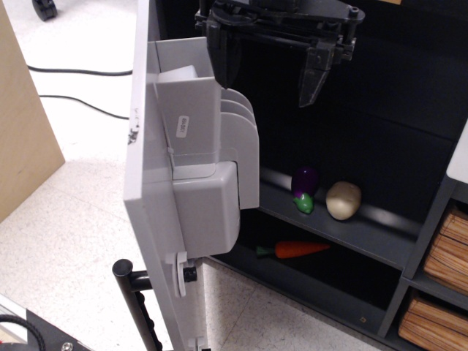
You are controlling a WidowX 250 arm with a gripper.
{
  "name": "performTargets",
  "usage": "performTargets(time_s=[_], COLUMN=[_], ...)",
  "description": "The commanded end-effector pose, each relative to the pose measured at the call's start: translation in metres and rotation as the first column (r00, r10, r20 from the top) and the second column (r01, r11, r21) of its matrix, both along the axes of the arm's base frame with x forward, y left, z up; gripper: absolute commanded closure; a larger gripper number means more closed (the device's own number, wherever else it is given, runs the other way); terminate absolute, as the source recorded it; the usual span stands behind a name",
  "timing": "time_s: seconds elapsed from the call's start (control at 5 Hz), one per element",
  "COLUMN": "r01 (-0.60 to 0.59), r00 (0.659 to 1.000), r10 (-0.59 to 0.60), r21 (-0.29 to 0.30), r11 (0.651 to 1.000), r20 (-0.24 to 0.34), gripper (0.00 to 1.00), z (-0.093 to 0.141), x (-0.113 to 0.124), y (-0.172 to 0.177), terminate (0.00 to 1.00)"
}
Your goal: Close fridge
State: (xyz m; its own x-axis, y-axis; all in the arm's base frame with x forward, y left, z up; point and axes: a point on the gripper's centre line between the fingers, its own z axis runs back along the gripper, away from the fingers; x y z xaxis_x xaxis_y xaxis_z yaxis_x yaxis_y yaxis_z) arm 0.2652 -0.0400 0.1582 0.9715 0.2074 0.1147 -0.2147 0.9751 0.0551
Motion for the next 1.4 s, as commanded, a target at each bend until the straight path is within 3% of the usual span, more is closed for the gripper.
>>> performTargets(time_s=[0.0,0.2,0.6,1.0,1.2], r01=[0.000,-0.024,-0.026,-0.126,-0.160], r00=[1.000,0.999,0.997,0.991,0.987], r10=[0.000,0.025,0.028,0.124,0.159], r21=[0.000,-0.044,-0.019,0.042,0.030], r11=[1.000,0.999,0.999,0.991,0.987], r20=[0.000,0.029,0.078,0.055,0.018], gripper=[0.00,0.00,0.00,0.00,0.00], z=[0.000,0.016,0.040,0.034,0.022], x=[0.000,-0.024,-0.057,-0.065,-0.063], y=[0.000,0.001,0.023,0.048,0.048], terminate=[0.00,0.00,0.00,0.00,0.00])
